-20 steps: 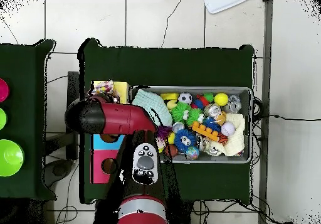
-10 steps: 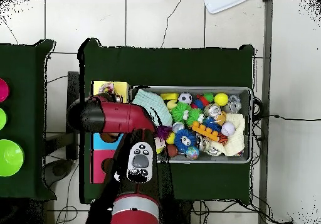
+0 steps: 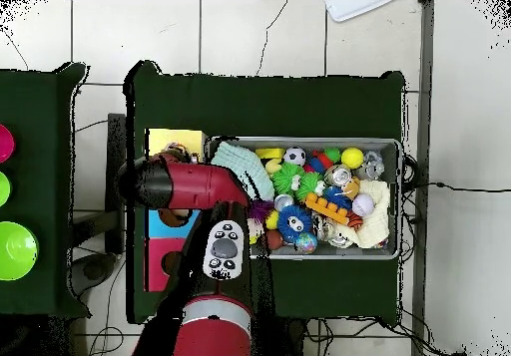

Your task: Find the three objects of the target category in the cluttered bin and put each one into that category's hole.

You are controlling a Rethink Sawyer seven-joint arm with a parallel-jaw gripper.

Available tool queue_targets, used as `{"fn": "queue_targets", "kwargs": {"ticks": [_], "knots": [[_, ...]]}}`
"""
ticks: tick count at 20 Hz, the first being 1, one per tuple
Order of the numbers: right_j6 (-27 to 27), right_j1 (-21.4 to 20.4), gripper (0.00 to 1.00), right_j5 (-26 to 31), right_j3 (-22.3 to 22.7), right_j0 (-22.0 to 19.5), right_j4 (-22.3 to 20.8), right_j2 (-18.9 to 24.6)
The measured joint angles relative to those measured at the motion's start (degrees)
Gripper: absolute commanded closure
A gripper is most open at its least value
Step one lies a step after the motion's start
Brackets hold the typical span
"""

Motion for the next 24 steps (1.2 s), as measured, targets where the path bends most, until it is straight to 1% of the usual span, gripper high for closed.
{"fn": "queue_targets", "kwargs": {"ticks": [9, 20, 21, 24], "knots": [[0.0, 3.2, 1.00, -0.9, -2.9, 0.5, 0.0, -0.6], [0.0, 3.3, 1.00, -0.9, -3.2, 0.5, 0.0, -0.7], [0.0, 3.2, 0.00, -0.9, -3.2, 0.5, 0.0, -0.6], [0.0, 3.2, 0.00, -0.9, -3.2, 0.5, 0.1, -0.3]]}}
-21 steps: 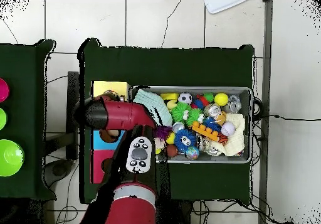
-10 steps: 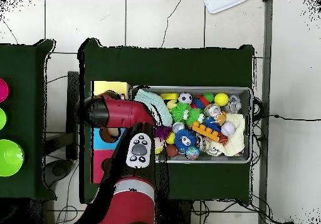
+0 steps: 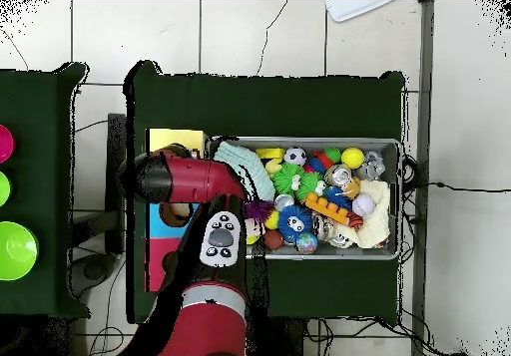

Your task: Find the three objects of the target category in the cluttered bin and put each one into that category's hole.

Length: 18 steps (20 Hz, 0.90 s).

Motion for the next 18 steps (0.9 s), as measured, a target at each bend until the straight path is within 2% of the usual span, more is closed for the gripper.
{"fn": "queue_targets", "kwargs": {"ticks": [10, 18], "knots": [[0.0, -2.2, 0.00, 2.5, 1.2, 0.0, -0.1, 0.5], [0.0, -2.3, 0.00, 2.8, 1.2, -0.1, -0.1, 0.5]]}}
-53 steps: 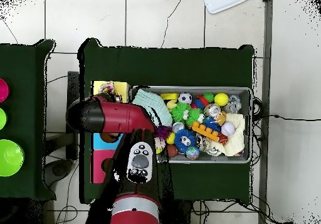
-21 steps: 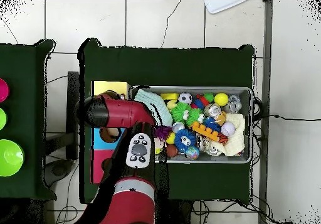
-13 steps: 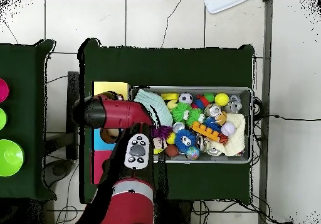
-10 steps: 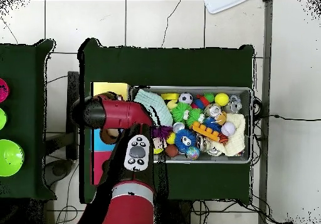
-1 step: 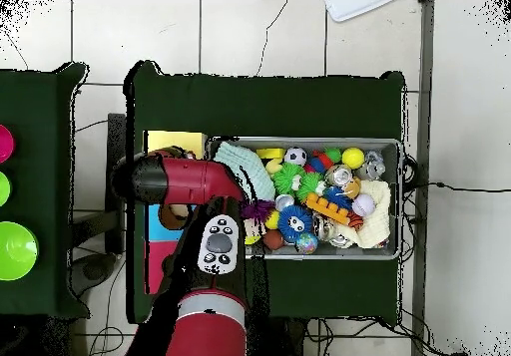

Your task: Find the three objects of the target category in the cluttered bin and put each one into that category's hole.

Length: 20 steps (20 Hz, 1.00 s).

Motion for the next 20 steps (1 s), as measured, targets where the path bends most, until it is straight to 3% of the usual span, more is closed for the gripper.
{"fn": "queue_targets", "kwargs": {"ticks": [4, 5, 8, 13, 20], "knots": [[0.0, 0.0, 0.00, 0.1, 0.0, 0.0, 0.0, 0.0], [0.0, 0.0, 1.00, 0.1, 0.0, 0.0, 0.0, 0.0], [0.0, -0.1, 1.00, 0.4, 0.0, 0.0, -0.1, 0.0], [0.0, -3.9, 1.00, 7.9, 0.4, -0.5, -0.3, -0.2], [0.0, -8.5, 1.00, 13.6, 0.5, -1.4, -0.6, -0.2]]}}
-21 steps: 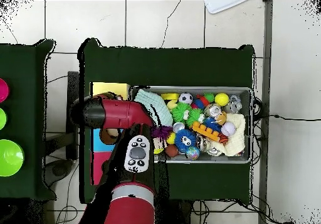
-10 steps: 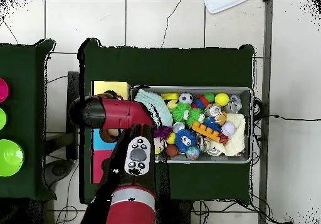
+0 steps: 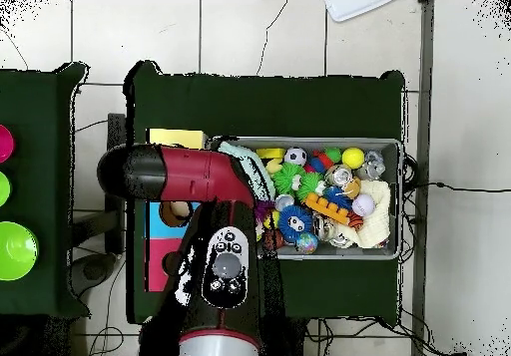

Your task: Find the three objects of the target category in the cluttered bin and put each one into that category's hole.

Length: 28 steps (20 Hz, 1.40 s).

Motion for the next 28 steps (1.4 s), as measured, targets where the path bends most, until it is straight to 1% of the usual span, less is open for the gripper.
{"fn": "queue_targets", "kwargs": {"ticks": [1, 2, 13, 21, 25, 28], "knots": [[0.0, -0.2, 1.00, 0.1, 0.0, -0.1, 0.0, 0.0], [0.0, -1.3, 0.00, 0.5, 0.0, -0.3, -0.1, 0.0], [0.0, -3.1, 0.00, 0.6, 0.0, -0.5, -1.0, 0.0], [0.0, -3.8, 0.00, 2.0, 0.0, -0.6, -1.1, 0.0], [0.0, -4.7, 0.00, 4.9, 0.0, -0.7, -1.1, -0.2], [0.0, -5.8, 0.00, 8.3, 0.0, -1.0, -1.7, -0.4]]}}
